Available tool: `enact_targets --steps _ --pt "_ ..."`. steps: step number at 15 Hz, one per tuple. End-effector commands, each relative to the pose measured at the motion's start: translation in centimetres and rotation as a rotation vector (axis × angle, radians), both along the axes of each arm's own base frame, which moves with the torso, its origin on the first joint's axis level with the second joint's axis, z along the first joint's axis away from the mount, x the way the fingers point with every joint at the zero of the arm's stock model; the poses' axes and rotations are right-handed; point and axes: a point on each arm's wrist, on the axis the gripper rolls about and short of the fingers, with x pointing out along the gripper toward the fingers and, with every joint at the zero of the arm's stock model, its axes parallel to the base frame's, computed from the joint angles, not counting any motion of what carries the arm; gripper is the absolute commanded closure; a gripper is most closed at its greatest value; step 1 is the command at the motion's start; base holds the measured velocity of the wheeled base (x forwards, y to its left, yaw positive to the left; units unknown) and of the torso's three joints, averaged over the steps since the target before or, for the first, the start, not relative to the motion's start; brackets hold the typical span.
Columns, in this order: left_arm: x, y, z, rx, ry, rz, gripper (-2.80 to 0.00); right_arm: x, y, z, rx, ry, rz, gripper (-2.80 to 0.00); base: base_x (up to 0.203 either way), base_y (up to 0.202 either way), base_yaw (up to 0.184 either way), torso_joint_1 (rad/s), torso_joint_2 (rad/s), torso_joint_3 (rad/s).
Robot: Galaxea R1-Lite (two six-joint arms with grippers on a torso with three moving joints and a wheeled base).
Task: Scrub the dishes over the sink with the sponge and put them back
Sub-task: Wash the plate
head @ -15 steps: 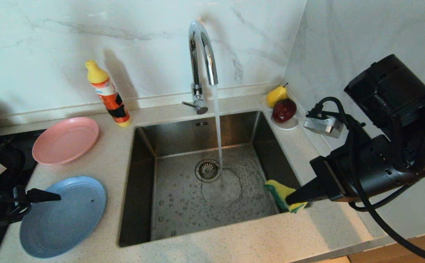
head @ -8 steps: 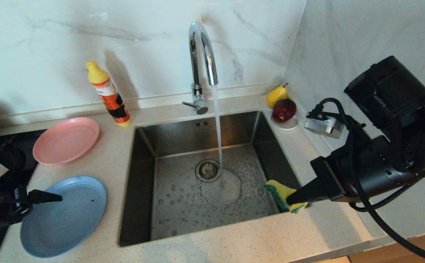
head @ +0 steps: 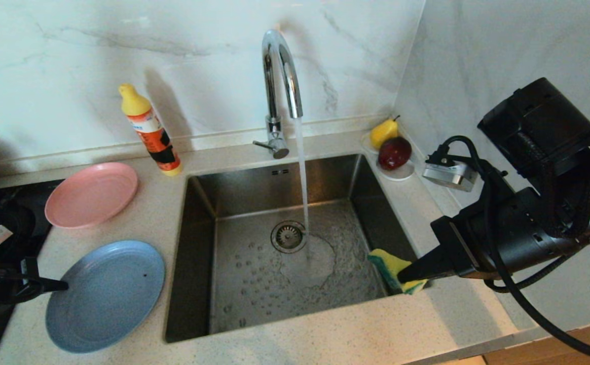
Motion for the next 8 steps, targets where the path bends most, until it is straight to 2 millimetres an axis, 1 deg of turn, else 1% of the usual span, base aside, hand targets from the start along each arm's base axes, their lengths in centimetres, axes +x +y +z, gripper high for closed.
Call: enact_targets --steps 1,3,5,8 --pt "0.1 0.1 0.1 0.003 -0.006 -0.004 0.0 0.0 0.0 0.1 0.003 0.002 0.002 0.0 0.0 0.0 0.0 0.0 0.0 0.0" --pt "0.2 0.1 -0.3 -0.002 0.004 -0.007 0.0 0.0 0.0 0.0 0.002 0.004 0.002 0.0 0.0 0.0 0.0 0.0 0.0 0.0" --pt "0.0 0.0 -0.3 0.001 0.003 -0.011 0.0 -0.1 0.0 -0.1 -0.001 0.009 0.001 0.0 0.0 0.0 0.0 0.0 0.0 0.0" --pt "-0.4 -0.3 0.8 0.019 -0.024 -0.013 0.0 -0.1 -0.2 0.1 0.001 0.003 -0.003 0.0 0.0 0.0 0.0 0.0 0.0 0.0"
